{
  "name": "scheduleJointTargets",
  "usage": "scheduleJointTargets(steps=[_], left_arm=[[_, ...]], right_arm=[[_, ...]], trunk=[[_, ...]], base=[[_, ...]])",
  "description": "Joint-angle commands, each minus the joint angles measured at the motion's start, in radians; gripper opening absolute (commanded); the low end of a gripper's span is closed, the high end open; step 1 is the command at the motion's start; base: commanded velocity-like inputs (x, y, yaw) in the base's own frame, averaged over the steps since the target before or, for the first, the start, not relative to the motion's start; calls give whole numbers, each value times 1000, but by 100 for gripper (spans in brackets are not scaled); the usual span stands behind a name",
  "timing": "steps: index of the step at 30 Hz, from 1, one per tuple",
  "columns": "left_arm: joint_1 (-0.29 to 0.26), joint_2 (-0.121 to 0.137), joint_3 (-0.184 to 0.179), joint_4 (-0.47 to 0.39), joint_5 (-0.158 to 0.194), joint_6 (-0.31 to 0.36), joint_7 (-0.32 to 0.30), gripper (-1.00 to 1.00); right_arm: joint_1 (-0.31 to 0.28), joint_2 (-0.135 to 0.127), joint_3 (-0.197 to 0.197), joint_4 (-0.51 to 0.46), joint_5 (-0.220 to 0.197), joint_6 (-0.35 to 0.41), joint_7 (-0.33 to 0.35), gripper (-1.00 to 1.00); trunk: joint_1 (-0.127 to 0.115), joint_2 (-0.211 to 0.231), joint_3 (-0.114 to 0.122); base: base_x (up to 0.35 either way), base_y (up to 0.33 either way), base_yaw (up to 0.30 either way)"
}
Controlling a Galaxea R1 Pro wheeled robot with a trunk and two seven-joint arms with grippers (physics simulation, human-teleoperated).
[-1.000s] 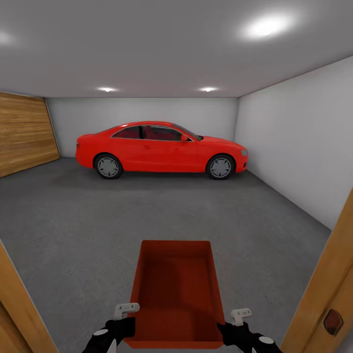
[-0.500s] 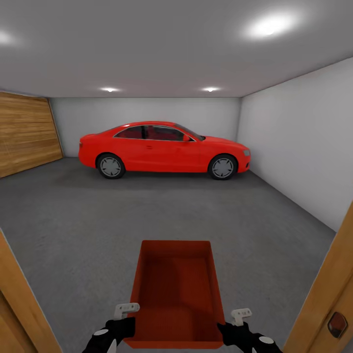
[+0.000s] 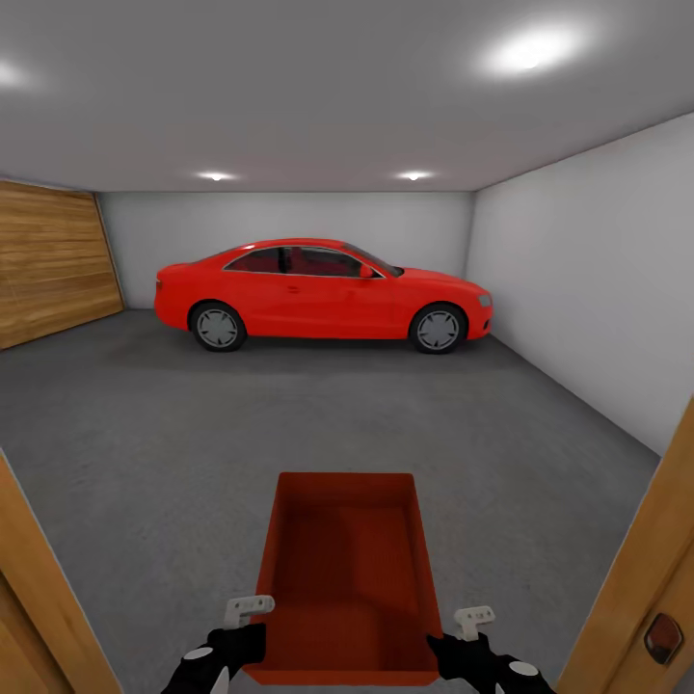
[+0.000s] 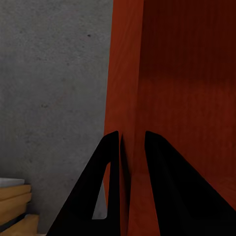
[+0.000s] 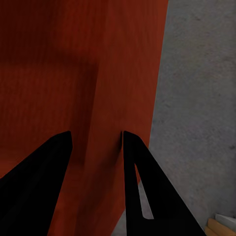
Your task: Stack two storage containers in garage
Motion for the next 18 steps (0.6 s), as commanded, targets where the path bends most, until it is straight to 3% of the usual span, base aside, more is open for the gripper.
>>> scheduleJointTargets(steps=[1, 8, 18], left_arm=[[-1, -11, 4, -4, 8, -13, 3, -100], [-1, -11, 3, -4, 8, -12, 2, -100], [-1, -10, 3, -4, 8, -13, 3, -100]], right_arm=[[0, 15, -2, 4, 21, -2, 10, -100], [0, 15, -2, 4, 21, -2, 10, -100], [0, 15, -2, 4, 21, -2, 9, -100]], trunk=[[0, -1, -2], [0, -1, -2], [0, -1, -2]], base=[[0, 0, 0], [25, 8, 0], [246, 73, 0]])
